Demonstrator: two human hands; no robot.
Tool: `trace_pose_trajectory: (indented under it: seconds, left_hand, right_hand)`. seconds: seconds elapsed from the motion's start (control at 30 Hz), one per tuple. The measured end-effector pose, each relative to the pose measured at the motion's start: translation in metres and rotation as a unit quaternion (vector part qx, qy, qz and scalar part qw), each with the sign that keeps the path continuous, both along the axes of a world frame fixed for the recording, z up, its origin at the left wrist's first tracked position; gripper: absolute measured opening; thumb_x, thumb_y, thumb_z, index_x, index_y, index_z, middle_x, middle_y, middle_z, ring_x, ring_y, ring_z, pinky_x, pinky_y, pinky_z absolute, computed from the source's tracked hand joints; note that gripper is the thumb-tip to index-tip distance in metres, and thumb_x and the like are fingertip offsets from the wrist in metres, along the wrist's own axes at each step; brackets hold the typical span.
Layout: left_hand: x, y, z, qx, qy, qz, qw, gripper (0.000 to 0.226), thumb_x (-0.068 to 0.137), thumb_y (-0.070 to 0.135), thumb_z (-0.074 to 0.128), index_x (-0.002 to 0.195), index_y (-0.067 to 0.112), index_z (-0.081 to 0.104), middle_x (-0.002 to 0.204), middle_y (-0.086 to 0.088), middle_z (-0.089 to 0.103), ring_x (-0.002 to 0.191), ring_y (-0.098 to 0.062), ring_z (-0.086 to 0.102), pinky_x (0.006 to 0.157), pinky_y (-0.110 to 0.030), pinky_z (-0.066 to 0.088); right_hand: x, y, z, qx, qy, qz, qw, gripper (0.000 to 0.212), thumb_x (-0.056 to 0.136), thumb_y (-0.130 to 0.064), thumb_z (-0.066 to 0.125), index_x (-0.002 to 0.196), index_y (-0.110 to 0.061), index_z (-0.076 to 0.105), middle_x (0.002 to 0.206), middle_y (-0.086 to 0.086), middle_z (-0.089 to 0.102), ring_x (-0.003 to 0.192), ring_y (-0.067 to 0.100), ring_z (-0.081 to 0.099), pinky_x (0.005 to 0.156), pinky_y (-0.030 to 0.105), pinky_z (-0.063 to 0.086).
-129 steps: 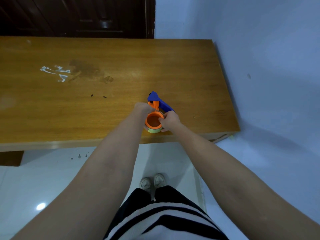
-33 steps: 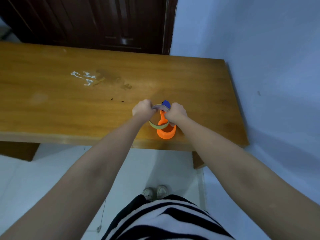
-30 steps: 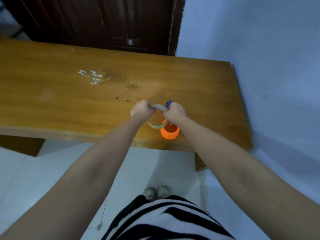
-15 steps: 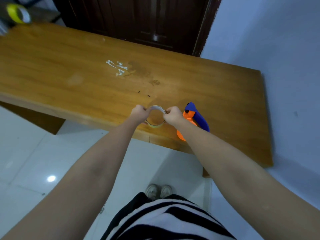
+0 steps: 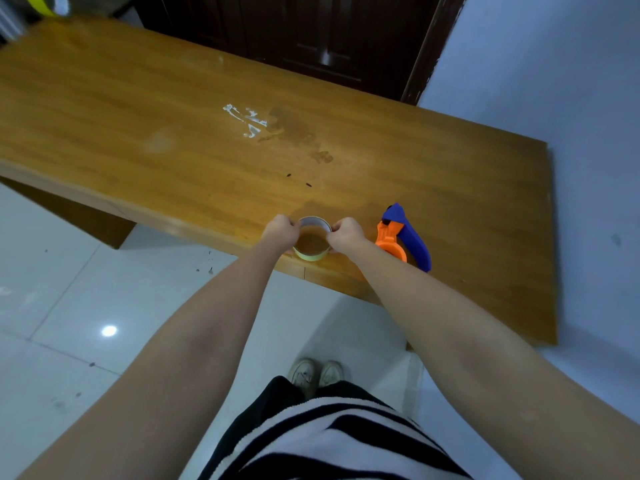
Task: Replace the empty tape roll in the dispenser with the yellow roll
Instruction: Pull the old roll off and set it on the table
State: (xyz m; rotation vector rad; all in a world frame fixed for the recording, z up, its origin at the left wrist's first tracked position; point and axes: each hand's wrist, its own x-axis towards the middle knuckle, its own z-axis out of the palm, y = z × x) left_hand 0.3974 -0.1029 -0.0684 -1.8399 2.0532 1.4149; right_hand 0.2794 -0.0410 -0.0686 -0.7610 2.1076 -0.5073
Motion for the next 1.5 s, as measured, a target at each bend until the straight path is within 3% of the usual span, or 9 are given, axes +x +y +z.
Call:
trace_pose_trajectory:
  seconds: [0.1,0.4,0.47,0.53,0.63,0.83,1.13,1.3,1.5]
  left_hand:
    - [-0.001,-0.003,-0.004,0.007,0.006,0.018,1.0,0.038,0.1,0.028,0.045,0.125,0.002,0.057,0.111,-0.018,0.066,0.093,-0.032,0.069,0.081,-0.039,0.059]
    - [-0.001,-0.008,-0.011,0.002,0.007,-0.003,1.0,0.036,0.101,0.024,0.042,0.126,0.004,0.057,0.112,-0.018,0.065,0.091,-0.032,0.065,0.075,-0.035,0.056]
    - [-0.001,-0.011,-0.013,-0.021,-0.006,-0.023,0.999,0.028,0.1,0.025,0.04,0.096,0.01,0.063,0.1,-0.016,0.063,0.082,-0.029,0.057,0.074,-0.035,0.051]
    - [-0.003,-0.015,-0.008,-0.064,-0.036,-0.043,0.996,0.034,0.1,0.025,0.037,0.068,0.018,0.047,0.089,-0.012,0.057,0.076,-0.026,0.051,0.068,-0.033,0.043]
    - [-0.013,-0.02,0.004,-0.145,-0.065,-0.068,0.985,0.027,0.1,0.021,0.034,0.089,0.011,0.056,0.087,-0.011,0.056,0.076,-0.028,0.051,0.065,-0.032,0.039]
    - [-0.06,-0.009,0.022,-0.243,-0.029,-0.153,0.957,0.033,0.096,0.018,0.038,0.114,0.006,0.064,0.11,-0.015,0.063,0.099,-0.034,0.059,0.068,-0.035,0.044]
    - [-0.108,0.045,0.021,-0.182,-0.044,-0.278,0.942,0.037,0.095,0.031,0.046,0.122,0.009,0.057,0.123,-0.014,0.058,0.111,-0.032,0.057,0.088,-0.038,0.047]
    - [-0.11,0.06,0.014,-0.11,-0.05,-0.324,0.938,0.026,0.094,0.033,0.049,0.097,0.009,0.057,0.097,-0.009,0.06,0.091,-0.026,0.056,0.075,-0.035,0.044]
    - [-0.108,0.069,0.01,-0.096,-0.047,-0.33,0.938,0.028,0.094,0.021,0.049,0.068,0.016,0.04,0.069,0.0,0.045,0.08,-0.021,0.049,0.052,-0.024,0.033]
  right_hand:
    - [-0.001,-0.001,-0.002,0.003,0.002,-0.002,1.0,0.021,0.084,-0.001,0.055,0.101,0.006,0.066,0.09,0.016,0.061,0.098,0.036,0.067,0.087,0.049,0.056]
    - [-0.005,-0.002,-0.007,0.011,0.006,0.002,1.0,0.02,0.086,-0.004,0.056,0.102,0.005,0.065,0.104,0.021,0.066,0.097,0.035,0.067,0.089,0.048,0.055]
    - [-0.006,-0.001,-0.003,0.01,0.021,0.006,1.0,0.013,0.087,-0.007,0.056,0.09,0.004,0.064,0.095,0.021,0.065,0.088,0.033,0.066,0.088,0.051,0.054]
    - [-0.01,0.0,0.005,0.005,0.044,0.014,0.999,0.012,0.09,-0.01,0.054,0.09,0.0,0.061,0.092,0.019,0.06,0.086,0.033,0.059,0.091,0.05,0.052]
    - [-0.025,0.003,0.019,-0.023,0.068,0.006,0.997,0.028,0.094,-0.015,0.05,0.117,-0.002,0.057,0.117,0.015,0.061,0.11,0.032,0.057,0.096,0.042,0.048]
    - [-0.056,0.023,0.041,-0.093,0.163,-0.051,0.981,0.027,0.09,-0.012,0.051,0.114,-0.007,0.062,0.118,0.012,0.065,0.114,0.029,0.058,0.092,0.033,0.045]
    - [-0.089,0.082,0.039,-0.029,0.244,-0.117,0.962,0.035,0.09,-0.018,0.053,0.124,-0.009,0.057,0.129,0.014,0.054,0.121,0.032,0.052,0.095,0.038,0.045]
    - [-0.089,0.103,0.032,0.052,0.179,-0.101,0.977,0.046,0.092,-0.031,0.051,0.131,-0.008,0.047,0.129,0.013,0.056,0.118,0.031,0.055,0.09,0.037,0.047]
    - [-0.079,0.11,0.023,0.045,0.14,-0.097,0.984,0.038,0.09,-0.029,0.053,0.121,-0.009,0.05,0.102,0.009,0.058,0.091,0.026,0.059,0.076,0.036,0.048]
